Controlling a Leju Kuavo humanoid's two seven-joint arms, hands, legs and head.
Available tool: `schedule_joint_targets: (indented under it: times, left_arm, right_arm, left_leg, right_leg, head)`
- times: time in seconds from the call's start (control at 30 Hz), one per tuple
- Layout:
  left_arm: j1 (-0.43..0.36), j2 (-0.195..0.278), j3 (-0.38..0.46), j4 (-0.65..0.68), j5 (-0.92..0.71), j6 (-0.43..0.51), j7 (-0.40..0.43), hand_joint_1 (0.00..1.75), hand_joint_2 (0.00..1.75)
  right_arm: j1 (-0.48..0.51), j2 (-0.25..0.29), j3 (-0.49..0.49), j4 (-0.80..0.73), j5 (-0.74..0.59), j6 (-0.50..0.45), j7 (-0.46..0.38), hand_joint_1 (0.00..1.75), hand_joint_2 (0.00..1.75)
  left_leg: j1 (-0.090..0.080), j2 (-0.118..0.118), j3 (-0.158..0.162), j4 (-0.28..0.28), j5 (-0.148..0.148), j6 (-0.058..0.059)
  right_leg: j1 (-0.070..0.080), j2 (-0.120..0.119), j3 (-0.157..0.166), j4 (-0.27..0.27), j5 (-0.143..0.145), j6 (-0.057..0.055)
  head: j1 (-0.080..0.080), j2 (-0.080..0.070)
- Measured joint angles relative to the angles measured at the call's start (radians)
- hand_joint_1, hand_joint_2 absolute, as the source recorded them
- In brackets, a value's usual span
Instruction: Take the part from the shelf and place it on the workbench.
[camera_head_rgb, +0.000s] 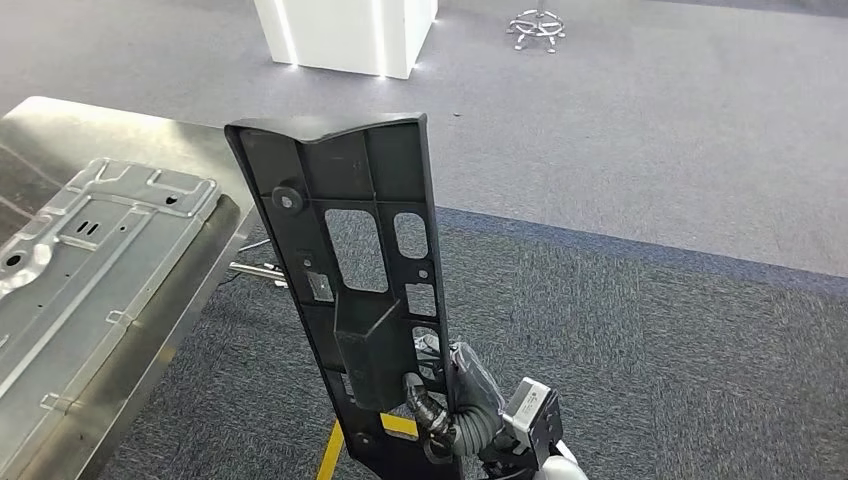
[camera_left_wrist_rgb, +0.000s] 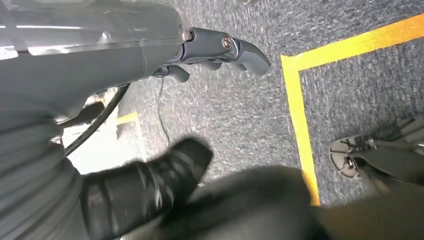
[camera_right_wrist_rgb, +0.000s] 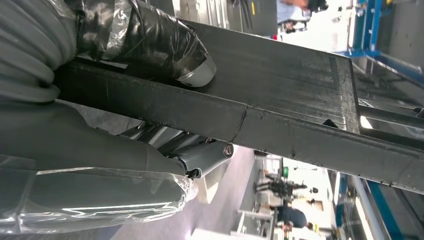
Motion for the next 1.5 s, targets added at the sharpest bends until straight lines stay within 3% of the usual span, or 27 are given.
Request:
schedule_joint_targets:
  times: [0.07, 0.13, 0.2, 0.23, 0.27, 0.33, 0.37, 0.4, 0.43, 0.5, 0.57, 0.63, 0.7, 0.77, 0.83, 0.87, 0.9, 0.97, 1.03, 1.07, 1.17, 1.23, 1.3, 1.37, 1.4, 1.43, 1.5]
  left_arm:
    - [0.0, 0.0, 0.0, 0.0, 0.0, 0.0, 0.0, 0.0, 1.75]
    - [0.003, 0.0, 0.0, 0.0, 0.0, 0.0, 0.0, 0.0, 1.75]
    - [0.005, 0.0, 0.0, 0.0, 0.001, -0.001, 0.0, 0.0, 1.75]
    - [0.004, 0.0, 0.0, 0.0, 0.001, -0.001, 0.0, 0.0, 1.75]
    - [0.004, 0.0, 0.0, 0.0, 0.001, -0.002, 0.0, 0.0, 1.75]
    - [0.003, 0.0, 0.0, 0.0, 0.001, -0.002, 0.0, 0.0, 1.75]
    - [0.003, 0.0, 0.0, 0.0, 0.001, -0.003, 0.0, 0.0, 1.75]
    - [0.004, 0.0, 0.0, 0.0, 0.001, -0.003, 0.0, 0.0, 1.75]
    - [0.004, 0.0, 0.0, 0.0, 0.001, -0.003, 0.0, 0.0, 1.75]
    - [0.003, -0.001, 0.0, 0.0, 0.001, -0.003, 0.0, 0.0, 1.75]
    - [0.003, -0.001, 0.0, 0.0, 0.001, -0.003, 0.0, 0.0, 1.75]
    - [0.006, -0.001, 0.0, 0.0, 0.001, -0.003, 0.0, 0.0, 1.75]
    - [0.008, 0.0, 0.0, 0.0, 0.001, -0.003, 0.0, 0.0, 1.75]
    - [0.007, 0.0, 0.0, 0.0, 0.001, -0.003, -0.002, 0.0, 1.75]
    - [0.006, 0.0, 0.0, 0.0, 0.001, -0.002, -0.003, 0.0, 1.75]
    - [0.006, 0.0, 0.0, 0.0, 0.001, -0.001, -0.003, 0.0, 1.75]
    - [0.007, 0.0, 0.0, 0.0, 0.002, -0.001, -0.003, 0.0, 1.75]
    - [0.007, 0.001, 0.001, 0.0, 0.002, 0.0, -0.002, 0.0, 1.75]
    - [0.004, 0.002, 0.001, 0.0, 0.003, 0.0, -0.001, 0.0, 1.75]
    - [0.003, 0.002, 0.001, 0.0, 0.003, 0.0, -0.001, 0.0, 1.75]
    - [0.005, 0.003, 0.002, 0.0, 0.003, 0.0, 0.0, 0.0, 1.75]
    - [0.006, 0.004, 0.002, 0.0, 0.003, 0.0, 0.0, 0.0, 1.75]
    - [0.005, 0.006, 0.003, 0.0, 0.001, 0.0, 0.0, 0.0, 1.75]
    - [0.002, 0.006, 0.002, 0.0, -0.008, -0.001, 0.003, 0.0, 1.75]
    - [0.002, 0.006, 0.001, 0.0, -0.015, -0.001, 0.007, 0.0, 1.75]
    - [0.002, 0.004, 0.0, 0.0, -0.023, -0.001, 0.013, 0.0, 1.75]
    - [-0.004, -0.002, -0.003, 0.0, -0.036, -0.001, 0.035, 0.0, 1.75]
  right_arm:
    - [-0.001, 0.0, 0.0, 0.0, 0.0, 0.0, 0.0, 1.75, 1.75]
    - [-0.002, 0.0, 0.0, 0.0, 0.0, 0.0, 0.0, 1.75, 1.75]
    - [-0.004, 0.0, 0.001, -0.001, 0.0, 0.0, 0.0, 1.75, 1.75]
    - [-0.004, -0.001, 0.001, -0.001, 0.0, 0.0, -0.001, 1.75, 1.75]
    - [-0.003, -0.001, 0.001, -0.001, -0.001, 0.0, -0.001, 1.75, 1.75]
    - [-0.001, -0.003, 0.001, -0.001, -0.001, 0.0, 0.0, 1.75, 1.75]
    - [0.0, -0.004, 0.001, 0.0, -0.001, 0.0, 0.0, 1.75, 1.75]
    - [0.0, -0.005, 0.001, 0.0, -0.001, 0.0, 0.0, 1.75, 1.75]
    - [0.0, -0.006, 0.001, 0.0, -0.001, 0.0, 0.0, 1.75, 1.75]
    - [-0.001, -0.006, 0.001, -0.001, -0.001, 0.0, 0.0, 1.75, 1.75]
    - [-0.001, -0.007, 0.001, -0.001, -0.001, 0.0, 0.0, 1.75, 1.75]
    - [-0.003, -0.007, 0.001, -0.001, -0.001, 0.0, 0.0, 1.75, 1.75]
    - [-0.006, -0.007, 0.001, -0.001, -0.001, 0.001, 0.0, 1.75, 1.75]
    - [-0.007, -0.006, 0.002, -0.001, -0.002, 0.001, 0.0, 1.75, 1.75]
    - [-0.007, -0.007, 0.003, -0.001, -0.004, 0.001, -0.001, 1.75, 1.75]
    - [-0.007, -0.007, 0.003, -0.001, -0.006, 0.001, 0.0, 1.75, 1.75]
    - [-0.008, -0.007, 0.004, -0.001, -0.007, 0.001, 0.0, 1.75, 1.75]
    - [-0.009, -0.007, 0.006, -0.001, -0.009, 0.001, 0.0, 1.75, 1.75]
    - [-0.012, -0.007, 0.007, -0.001, -0.009, 0.002, 0.0, 1.75, 1.75]
    - [-0.013, -0.007, 0.008, -0.001, -0.01, 0.003, 0.0, 1.75, 1.75]
    - [-0.015, -0.007, 0.009, -0.002, -0.011, 0.006, 0.0, 1.75, 1.75]
    - [-0.017, -0.007, 0.009, -0.005, -0.012, 0.009, -0.001, 1.75, 1.75]
    - [-0.016, -0.009, 0.009, -0.007, -0.012, 0.011, -0.002, 1.75, 1.75]
    - [-0.007, -0.013, 0.009, -0.01, -0.011, 0.005, -0.007, 1.75, 1.75]
    - [0.001, -0.017, 0.009, -0.015, -0.01, -0.001, -0.011, 1.75, 1.75]
    - [0.011, -0.021, 0.008, -0.022, -0.008, -0.008, -0.017, 1.75, 1.75]
    - [0.032, -0.032, 0.003, -0.041, -0.005, -0.017, -0.027, 1.75, 1.75]
  left_leg:
    - [-0.007, 0.01, 0.022, -0.045, 0.004, 0.013]
    - [-0.006, -0.01, 0.023, -0.051, 0.007, 0.025]
    - [-0.002, -0.029, 0.03, -0.063, 0.013, 0.037]
    - [0.0, -0.038, 0.034, -0.067, 0.015, 0.043]
    - [-0.001, -0.047, 0.034, -0.068, 0.015, 0.046]
    - [-0.003, -0.069, 0.034, -0.067, 0.015, 0.049]
    - [-0.003, -0.081, 0.034, -0.066, 0.014, 0.049]
    - [-0.003, -0.095, 0.035, -0.064, 0.014, 0.048]
    - [-0.003, -0.109, 0.036, -0.061, 0.013, 0.047]
    - [-0.003, -0.133, 0.033, -0.052, 0.008, 0.04]
    - [-0.002, -0.151, 0.026, -0.045, 0.006, 0.03]
    - [0.0, -0.166, 0.021, -0.046, 0.007, 0.018]
    - [-0.001, -0.138, 0.008, -0.02, -0.011, 0.009]
    - [-0.002, -0.08, -0.04, 0.08, -0.067, 0.001]
    - [0.002, -0.055, -0.101, 0.202, -0.119, -0.007]
    - [0.004, -0.05, -0.115, 0.229, -0.122, -0.01]
    - [0.006, -0.046, -0.11, 0.218, -0.106, -0.012]
    - [0.007, -0.02, -0.046, 0.098, -0.043, -0.012]
    - [0.003, 0.011, 0.013, -0.014, -0.005, -0.002]
    - [0.0, 0.018, 0.024, -0.037, -0.001, 0.005]
    - [-0.003, -0.009, 0.025, -0.045, 0.0, 0.024]
    - [0.001, -0.028, 0.029, -0.053, 0.005, 0.034]
    - [0.001, -0.048, 0.03, -0.055, 0.007, 0.041]
    - [-0.002, -0.072, 0.03, -0.053, 0.006, 0.044]
    - [-0.003, -0.086, 0.031, -0.052, 0.005, 0.045]
    - [-0.003, -0.1, 0.032, -0.05, 0.005, 0.045]
    - [-0.004, -0.127, 0.031, -0.046, 0.002, 0.043]
  right_leg:
    - [0.004, -0.015, 0.005, -0.001, -0.005, 0.01]
    - [0.003, -0.026, 0.01, -0.003, -0.009, 0.021]
    - [-0.001, 0.007, 0.0, 0.03, -0.034, 0.031]
    - [-0.004, 0.035, -0.021, 0.078, -0.062, 0.035]
    - [-0.005, 0.061, -0.053, 0.143, -0.094, 0.036]
    - [-0.006, 0.081, -0.12, 0.265, -0.136, 0.038]
    - [-0.006, 0.083, -0.135, 0.285, -0.129, 0.038]
    - [-0.006, 0.085, -0.131, 0.263, -0.101, 0.037]
    - [-0.007, 0.091, -0.11, 0.206, -0.06, 0.035]
    - [-0.009, 0.129, -0.057, 0.073, 0.005, 0.029]
    - [-0.007, 0.152, -0.035, 0.017, 0.018, 0.024]
    - [-0.005, 0.136, -0.031, 0.012, 0.02, 0.016]
    - [-0.008, 0.114, -0.022, 0.001, 0.025, 0.002]
    - [-0.006, 0.088, -0.017, -0.006, 0.027, -0.009]
    - [-0.003, 0.059, -0.016, -0.006, 0.024, -0.013]
    - [-0.002, 0.046, -0.016, -0.005, 0.022, -0.013]
    - [-0.002, 0.033, -0.015, -0.004, 0.02, -0.012]
    - [-0.002, 0.011, -0.011, -0.001, 0.013, -0.006]
    - [0.002, -0.007, -0.007, 0.003, 0.005, 0.005]
    - [0.005, -0.015, -0.005, 0.004, 0.002, 0.01]
    - [0.003, -0.029, 0.002, 0.003, -0.004, 0.027]
    - [-0.003, 0.01, -0.014, 0.044, -0.034, 0.037]
    - [-0.006, 0.063, -0.073, 0.163, -0.094, 0.04]
    - [-0.006, 0.079, -0.134, 0.271, -0.123, 0.039]
    - [-0.006, 0.081, -0.142, 0.276, -0.108, 0.037]
    - [-0.006, 0.086, -0.132, 0.243, -0.075, 0.034]
    - [-0.007, 0.123, -0.082, 0.113, -0.001, 0.026]
  head:
    - [0.0, 0.0]
    - [0.0, 0.0]
    - [0.001, 0.0]
    - [0.002, 0.0]
    - [0.003, 0.0]
    - [0.003, 0.0]
    - [0.003, 0.0]
    - [0.003, 0.0]
    - [0.003, 0.0]
    - [0.003, 0.0]
    - [0.003, 0.0]
    - [0.002, 0.0]
    - [0.001, 0.0]
    - [-0.002, 0.0]
    - [-0.003, 0.0]
    - [-0.003, 0.0]
    - [-0.003, 0.0]
    - [-0.004, 0.0]
    - [-0.003, 0.0]
    - [-0.003, 0.0]
    - [-0.002, 0.0]
    - [-0.002, 0.0]
    - [-0.002, 0.0]
    - [-0.002, 0.0]
    - [-0.002, 0.0]
    - [-0.002, 0.0]
    - [-0.002, 0.0]
